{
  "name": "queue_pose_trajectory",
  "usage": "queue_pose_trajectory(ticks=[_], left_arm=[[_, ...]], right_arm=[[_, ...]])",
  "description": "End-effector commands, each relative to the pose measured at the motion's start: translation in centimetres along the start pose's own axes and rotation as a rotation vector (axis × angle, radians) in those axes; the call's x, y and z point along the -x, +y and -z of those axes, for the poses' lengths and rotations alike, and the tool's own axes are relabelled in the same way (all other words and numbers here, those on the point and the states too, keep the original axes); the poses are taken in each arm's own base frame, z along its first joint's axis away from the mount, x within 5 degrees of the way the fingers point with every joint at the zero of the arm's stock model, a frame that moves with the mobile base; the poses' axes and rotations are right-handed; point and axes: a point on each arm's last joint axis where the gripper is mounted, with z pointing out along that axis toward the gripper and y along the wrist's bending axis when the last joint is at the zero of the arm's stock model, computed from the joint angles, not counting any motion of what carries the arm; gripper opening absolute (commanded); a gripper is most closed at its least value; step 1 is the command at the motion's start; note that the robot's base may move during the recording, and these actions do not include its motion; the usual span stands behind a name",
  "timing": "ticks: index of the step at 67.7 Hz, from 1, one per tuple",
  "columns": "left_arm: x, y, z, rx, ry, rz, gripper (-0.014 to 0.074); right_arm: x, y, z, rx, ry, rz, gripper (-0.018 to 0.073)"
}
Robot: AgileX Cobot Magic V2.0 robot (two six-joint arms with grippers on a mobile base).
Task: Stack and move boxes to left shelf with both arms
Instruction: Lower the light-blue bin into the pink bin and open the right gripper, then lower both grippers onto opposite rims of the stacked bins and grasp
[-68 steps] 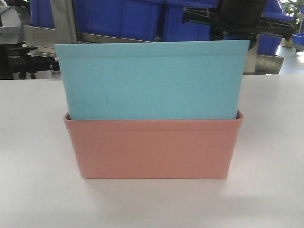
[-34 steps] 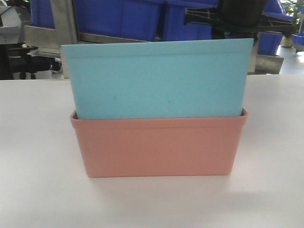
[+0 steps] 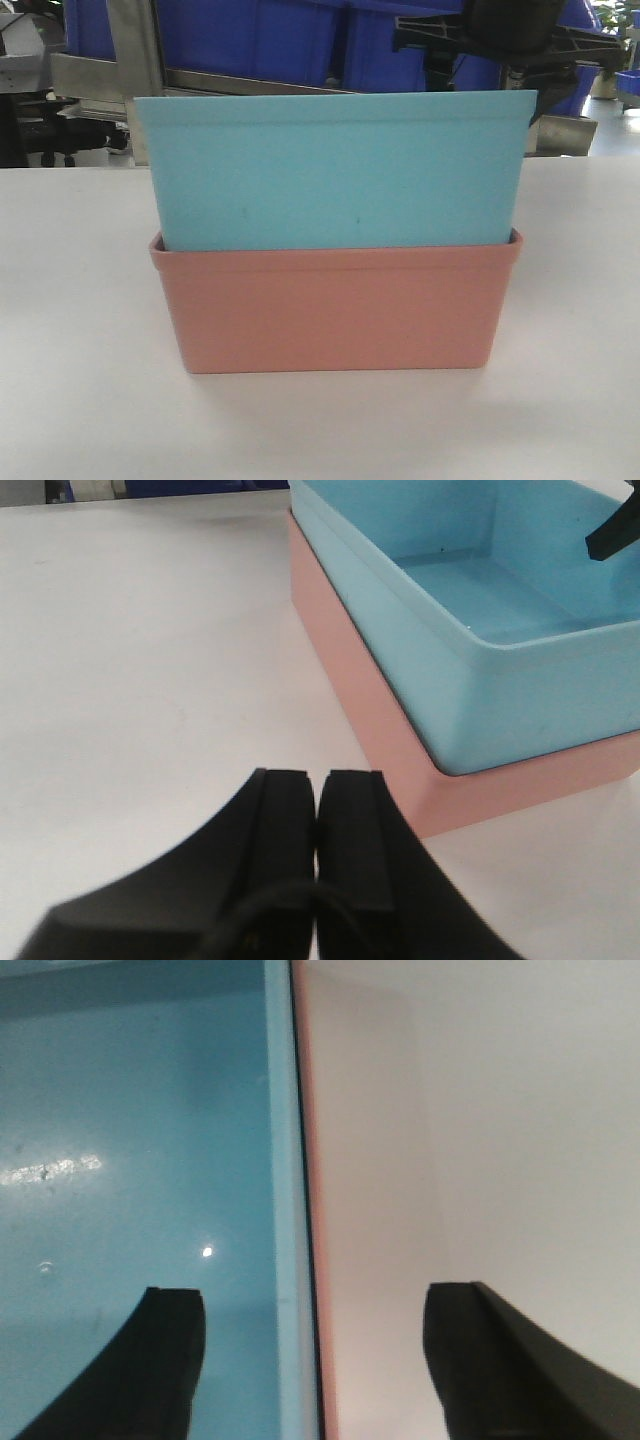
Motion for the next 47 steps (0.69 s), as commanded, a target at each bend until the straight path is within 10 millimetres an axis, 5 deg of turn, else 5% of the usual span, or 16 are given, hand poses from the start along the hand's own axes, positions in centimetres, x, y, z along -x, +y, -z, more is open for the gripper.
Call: queue_pose_trajectory(ticks=[1,13,23,35,47], left_arm=[[1.6,-0.2,0.5,-0.010,-0.108,0.012,-0.0008],[1.6,-0.2,0.5,-0.017,-0.107,0.028,0.0031],[3.1,-0.5,0.6,-0.040,-0.119,0.072,0.0242],[6.8,-0.9,-0.3,-0.060,-0.075,0.084,0.0477],[10.6,-1.4,-3.2,-0.099,0.095,0.110,0.0504]], right_arm=[[1.7,0.2,4.0,0.045,-0.149,0.011,0.0571],[1.9,-0.3,6.6,0.036,-0.217,0.039,0.0571],[1.9,-0.6,8.8,0.038,-0.253,0.098,0.0571],[1.3,-1.1,10.0,0.010,-0.221,0.139,0.0571],[0.9,-1.3,9.8,-0.021,-0.169,0.190,0.0571]])
